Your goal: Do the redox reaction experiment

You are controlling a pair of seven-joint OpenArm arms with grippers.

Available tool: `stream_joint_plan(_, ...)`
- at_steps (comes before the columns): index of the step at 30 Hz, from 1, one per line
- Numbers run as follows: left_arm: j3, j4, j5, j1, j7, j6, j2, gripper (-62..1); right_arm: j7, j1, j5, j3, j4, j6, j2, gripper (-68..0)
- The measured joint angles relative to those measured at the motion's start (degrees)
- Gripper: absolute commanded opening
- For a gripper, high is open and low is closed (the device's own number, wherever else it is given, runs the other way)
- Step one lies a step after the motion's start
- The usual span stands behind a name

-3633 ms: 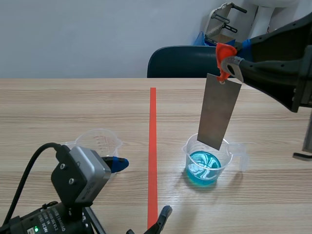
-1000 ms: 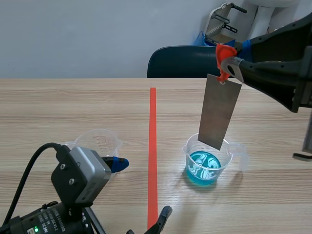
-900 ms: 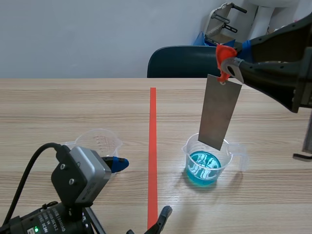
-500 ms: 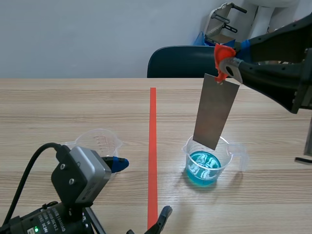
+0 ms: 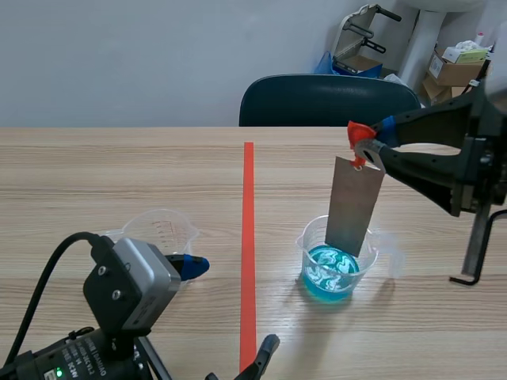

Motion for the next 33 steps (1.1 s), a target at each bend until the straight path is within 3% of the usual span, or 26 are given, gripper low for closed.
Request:
stream_joint_plan(8, 0.0, 0.0, 0.0, 0.0, 0.0, 0.0, 0.0, 1.4, 0.5, 7.5, -6.3, -7.1, -8.9, 0.9, -5.2, -66.7)
stream_joint_plan(16, 0.0, 0.0, 0.0, 0.0, 0.0, 0.0, 0.0, 1.4, 5.4, 12.6, -14.0, -11.2, -17.9, 1.6, -8.7, -66.7)
stream_joint_plan(23, 0.0, 0.0, 0.0, 0.0, 0.0, 0.0, 0.0, 1.4, 9.4, 12.7, -17.2, -11.5, -19.0, 1.6, -9.4, -66.7)
stream_joint_plan(33, 0.0, 0.0, 0.0, 0.0, 0.0, 0.0, 0.0, 1.4, 9.4, 12.7, -17.2, -11.5, -19.1, 1.6, -9.4, -66.7)
